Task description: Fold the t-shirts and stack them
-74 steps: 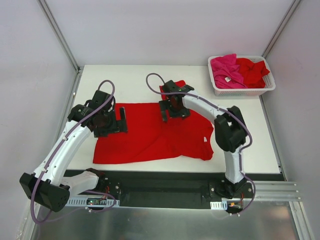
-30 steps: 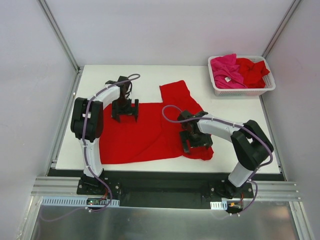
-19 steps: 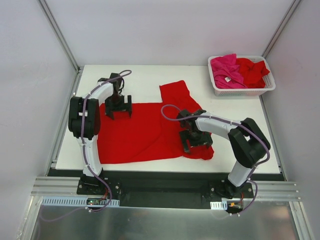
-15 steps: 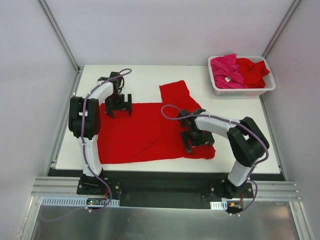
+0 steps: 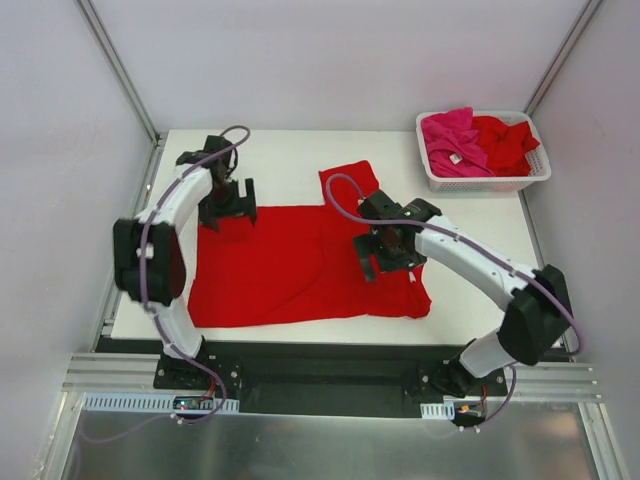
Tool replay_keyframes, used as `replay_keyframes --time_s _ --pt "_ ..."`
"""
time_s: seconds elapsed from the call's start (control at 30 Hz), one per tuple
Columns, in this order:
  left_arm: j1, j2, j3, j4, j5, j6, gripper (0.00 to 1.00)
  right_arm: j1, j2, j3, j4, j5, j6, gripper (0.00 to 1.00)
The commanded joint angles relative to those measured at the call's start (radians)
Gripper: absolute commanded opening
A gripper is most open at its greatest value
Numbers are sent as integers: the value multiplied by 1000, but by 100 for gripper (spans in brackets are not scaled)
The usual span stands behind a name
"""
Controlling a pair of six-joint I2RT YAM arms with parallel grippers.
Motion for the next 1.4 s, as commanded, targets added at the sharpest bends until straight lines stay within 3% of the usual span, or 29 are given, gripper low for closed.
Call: replay_keyframes --time_s 0.0,0.23,0.43,0.67,0.97,1.37 --pt "11 -329 -121 -95 -45 -75 99 43 -45 75 74 -197 -63 96" --pt "54 -568 -388 -154 -41 -87 99 137 90 137 106 -273 -94 96" --pt "168 -607 -462 -233 -33 -86 99 138 55 71 134 -279 -94 96" --pt "332 -631 -528 -161 30 -46 99 138 12 -20 188 -319 -91 96" --pt "373 -495 -500 -128 108 8 99 138 -5 -52 203 -338 -98 96" --pt "373 -302 -451 -115 34 20 92 137 -10 -76 231 -348 -106 96"
